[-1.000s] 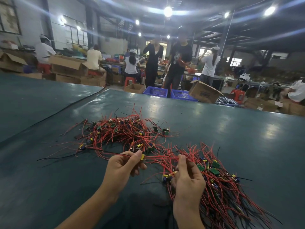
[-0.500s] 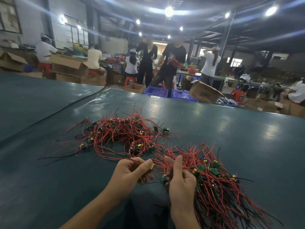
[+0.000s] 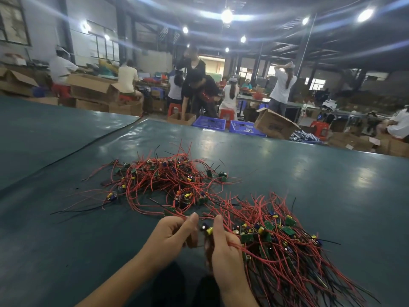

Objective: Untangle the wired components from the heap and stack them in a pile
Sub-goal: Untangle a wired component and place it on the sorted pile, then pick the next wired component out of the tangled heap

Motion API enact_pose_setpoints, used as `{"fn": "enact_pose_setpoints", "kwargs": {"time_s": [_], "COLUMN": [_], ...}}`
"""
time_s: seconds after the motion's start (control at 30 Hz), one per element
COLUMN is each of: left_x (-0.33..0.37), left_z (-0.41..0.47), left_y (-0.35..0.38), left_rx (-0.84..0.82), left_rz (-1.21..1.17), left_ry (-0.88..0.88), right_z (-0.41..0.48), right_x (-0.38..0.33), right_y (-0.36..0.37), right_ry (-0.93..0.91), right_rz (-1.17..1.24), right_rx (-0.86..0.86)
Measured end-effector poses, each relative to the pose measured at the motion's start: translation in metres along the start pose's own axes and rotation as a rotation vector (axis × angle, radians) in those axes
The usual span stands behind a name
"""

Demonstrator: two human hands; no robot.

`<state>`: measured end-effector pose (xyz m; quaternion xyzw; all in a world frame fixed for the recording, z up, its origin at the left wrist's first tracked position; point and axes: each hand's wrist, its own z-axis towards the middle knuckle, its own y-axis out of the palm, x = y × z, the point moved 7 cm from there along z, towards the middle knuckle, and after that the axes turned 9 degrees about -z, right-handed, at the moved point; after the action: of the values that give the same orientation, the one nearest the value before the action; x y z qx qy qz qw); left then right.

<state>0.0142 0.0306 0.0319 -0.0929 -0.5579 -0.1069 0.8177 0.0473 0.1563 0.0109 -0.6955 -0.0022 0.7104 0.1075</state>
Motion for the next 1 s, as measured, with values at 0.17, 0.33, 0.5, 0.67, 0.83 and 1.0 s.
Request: {"fn": "enact_pose_setpoints", "kwargs": {"time_s": [0.17,0.33,0.5,0.67,0.83,1.0], "left_x": [0.009,-0.042,-0.043,-0.035,-0.023,0.014], "left_z": [0.003,0.009,0.008,0.007,0.007,-0.001], "left_y": [-0.041,-0.072,-0.067,-0.060,-0.058,-0.049], "left_rx": [0.253,0.094,0.095,0.151,0.213,0.350], "left_rz": [0.808,1.057,1.072,0.954,0.791,0.754], "left_ry": [0.249,-0.221,-0.146,-0.083,0.010,0.391], "right_z": [0.002,0.004,0.005,0.007,0.010,0.010], "right_x": [0.014,0.014,0.005,0.002,0.000,-0.002], "right_y": [-0.019,-0.029,-0.040,-0.036,-0.030,-0.020], "right_ry": [0.274,0.298,0.141,0.092,0.060,0.036], "right_rz": [0.422,0.728,0.717,0.609,0.508,0.384], "right_rx": [0.150,0.195,0.271,0.261,0.205,0.116]}}
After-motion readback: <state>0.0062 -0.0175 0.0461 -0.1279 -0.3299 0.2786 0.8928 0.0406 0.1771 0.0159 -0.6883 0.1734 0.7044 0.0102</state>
